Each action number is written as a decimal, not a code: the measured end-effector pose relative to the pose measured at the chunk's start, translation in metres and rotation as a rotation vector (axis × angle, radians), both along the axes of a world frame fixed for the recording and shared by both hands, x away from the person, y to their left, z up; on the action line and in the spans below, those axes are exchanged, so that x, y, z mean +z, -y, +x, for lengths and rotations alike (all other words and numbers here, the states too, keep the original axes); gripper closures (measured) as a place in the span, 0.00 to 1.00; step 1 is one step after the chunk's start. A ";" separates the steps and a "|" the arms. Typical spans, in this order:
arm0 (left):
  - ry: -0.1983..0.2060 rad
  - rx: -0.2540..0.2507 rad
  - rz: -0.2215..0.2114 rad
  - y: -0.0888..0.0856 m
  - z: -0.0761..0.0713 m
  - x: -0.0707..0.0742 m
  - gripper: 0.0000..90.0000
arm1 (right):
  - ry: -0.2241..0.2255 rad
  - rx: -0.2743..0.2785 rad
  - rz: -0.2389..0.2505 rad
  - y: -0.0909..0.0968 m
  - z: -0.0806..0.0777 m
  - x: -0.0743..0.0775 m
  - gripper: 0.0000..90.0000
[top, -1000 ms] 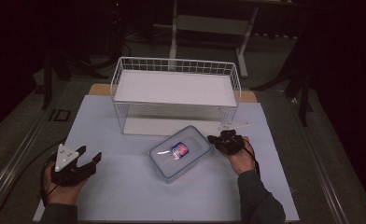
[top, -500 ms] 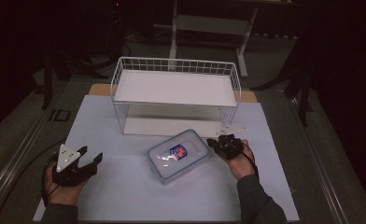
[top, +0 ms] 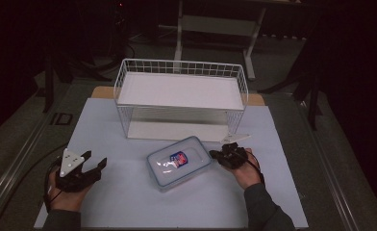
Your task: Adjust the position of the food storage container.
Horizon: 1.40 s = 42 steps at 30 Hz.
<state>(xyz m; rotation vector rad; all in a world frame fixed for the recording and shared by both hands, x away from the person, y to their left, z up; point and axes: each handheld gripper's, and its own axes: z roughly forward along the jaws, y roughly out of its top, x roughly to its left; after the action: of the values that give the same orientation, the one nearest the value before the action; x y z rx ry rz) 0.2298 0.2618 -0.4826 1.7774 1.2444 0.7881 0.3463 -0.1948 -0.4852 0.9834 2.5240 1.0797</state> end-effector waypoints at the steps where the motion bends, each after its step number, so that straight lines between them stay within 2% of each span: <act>1: 0.000 -0.001 0.001 0.000 0.000 0.000 0.44 | -0.002 0.013 0.001 -0.002 -0.004 0.000 1.00; 10: -0.022 -0.050 -0.025 0.006 0.000 -0.001 0.49 | -0.009 0.112 -0.004 -0.013 -0.035 0.001 1.00; 16: -0.045 -0.101 -0.027 0.013 0.000 -0.003 0.55 | -0.010 0.143 0.015 -0.015 -0.051 0.000 0.98; 18: -0.055 -0.137 -0.036 0.015 0.000 -0.004 0.61 | -0.002 0.120 0.020 -0.013 -0.053 0.000 0.88; 19: -0.057 -0.150 -0.033 0.016 -0.001 -0.004 0.67 | -0.004 0.107 0.025 -0.010 -0.055 -0.001 0.84; 22: -0.072 -0.197 -0.016 0.022 0.000 -0.006 0.77 | 0.019 0.064 0.003 -0.004 -0.059 0.001 0.67; 25: -0.100 -0.239 -0.005 0.028 0.001 -0.009 0.91 | 0.019 0.027 0.037 0.007 -0.062 0.009 0.50; 27: -0.119 -0.271 0.013 0.033 0.001 -0.011 0.99 | 0.030 0.010 0.049 0.014 -0.066 0.014 0.45; 31: -0.135 -0.331 0.058 0.045 0.000 -0.013 1.00 | 0.055 -0.025 0.072 0.028 -0.072 0.022 0.41; 32: -0.145 -0.345 0.083 0.050 0.001 -0.015 1.00 | 0.057 -0.032 0.074 0.031 -0.073 0.022 0.41; 37: -0.181 -0.385 0.127 0.066 0.005 -0.023 1.00 | 0.064 -0.066 0.100 0.043 -0.075 0.024 0.41; 41: -0.179 -0.383 0.157 0.074 0.009 -0.025 1.00 | 0.074 -0.057 0.105 0.042 -0.073 0.025 0.41; 42: -0.186 -0.383 0.145 0.074 0.010 -0.026 1.00 | 0.074 -0.055 0.103 0.041 -0.073 0.025 0.41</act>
<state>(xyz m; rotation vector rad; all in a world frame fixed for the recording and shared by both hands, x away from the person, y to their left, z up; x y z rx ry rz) 0.2400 0.1876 -0.5083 2.1627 0.9341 0.5112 0.2730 -0.2358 -0.4606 1.0136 2.3900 1.2175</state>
